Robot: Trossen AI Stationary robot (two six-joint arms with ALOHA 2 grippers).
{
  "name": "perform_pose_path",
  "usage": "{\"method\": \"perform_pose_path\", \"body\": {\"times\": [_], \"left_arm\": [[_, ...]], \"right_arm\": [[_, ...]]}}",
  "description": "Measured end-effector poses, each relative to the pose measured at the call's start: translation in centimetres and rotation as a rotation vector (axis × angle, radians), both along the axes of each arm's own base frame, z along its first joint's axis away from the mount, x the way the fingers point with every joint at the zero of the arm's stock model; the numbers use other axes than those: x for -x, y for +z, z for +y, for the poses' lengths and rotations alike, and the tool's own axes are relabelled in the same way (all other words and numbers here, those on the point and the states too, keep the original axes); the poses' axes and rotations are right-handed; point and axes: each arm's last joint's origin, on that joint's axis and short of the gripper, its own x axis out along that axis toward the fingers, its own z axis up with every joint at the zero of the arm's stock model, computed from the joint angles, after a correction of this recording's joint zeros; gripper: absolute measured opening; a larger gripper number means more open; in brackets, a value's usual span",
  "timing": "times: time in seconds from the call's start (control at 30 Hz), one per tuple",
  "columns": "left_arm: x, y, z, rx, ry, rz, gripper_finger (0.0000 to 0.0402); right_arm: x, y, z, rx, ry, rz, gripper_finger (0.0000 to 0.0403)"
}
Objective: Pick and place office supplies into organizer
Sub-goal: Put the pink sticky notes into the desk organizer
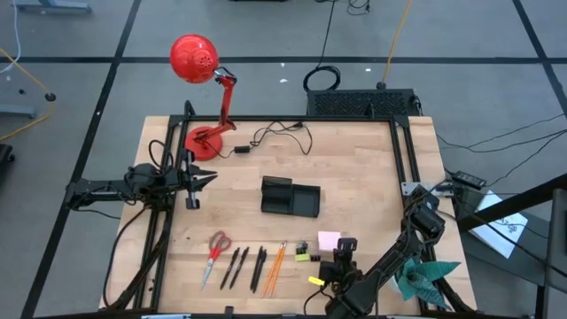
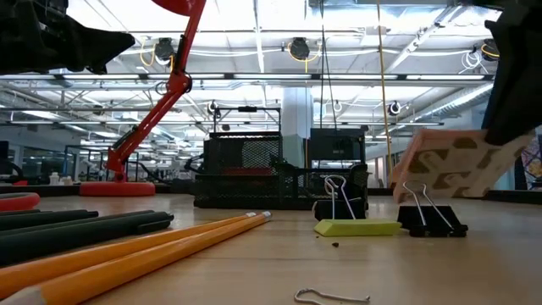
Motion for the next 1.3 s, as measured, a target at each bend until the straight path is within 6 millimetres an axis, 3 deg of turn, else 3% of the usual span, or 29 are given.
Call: {"method": "perform_pose_path", "body": {"times": [0.43, 0.87, 1.3], "left_arm": [[0.0, 0.0, 0.0, 0.002, -0.001, 0.004, 0.0047], [0.0, -0.1, 0.0, 0.005, -0.001, 0.008, 0.0047], [0.0, -0.1, 0.0, 0.004, -0.001, 0.008, 0.0047]], "right_arm": [[-1.4, 2.7, -0.3, 0.078, 0.081, -0.046, 0.0], [-5.1, 3.6, -4.6, 0.236, 0.101, -0.079, 0.0], [-8.4, 3.2, -7.9, 0.202, 0.092, -0.063, 0.0]]}}
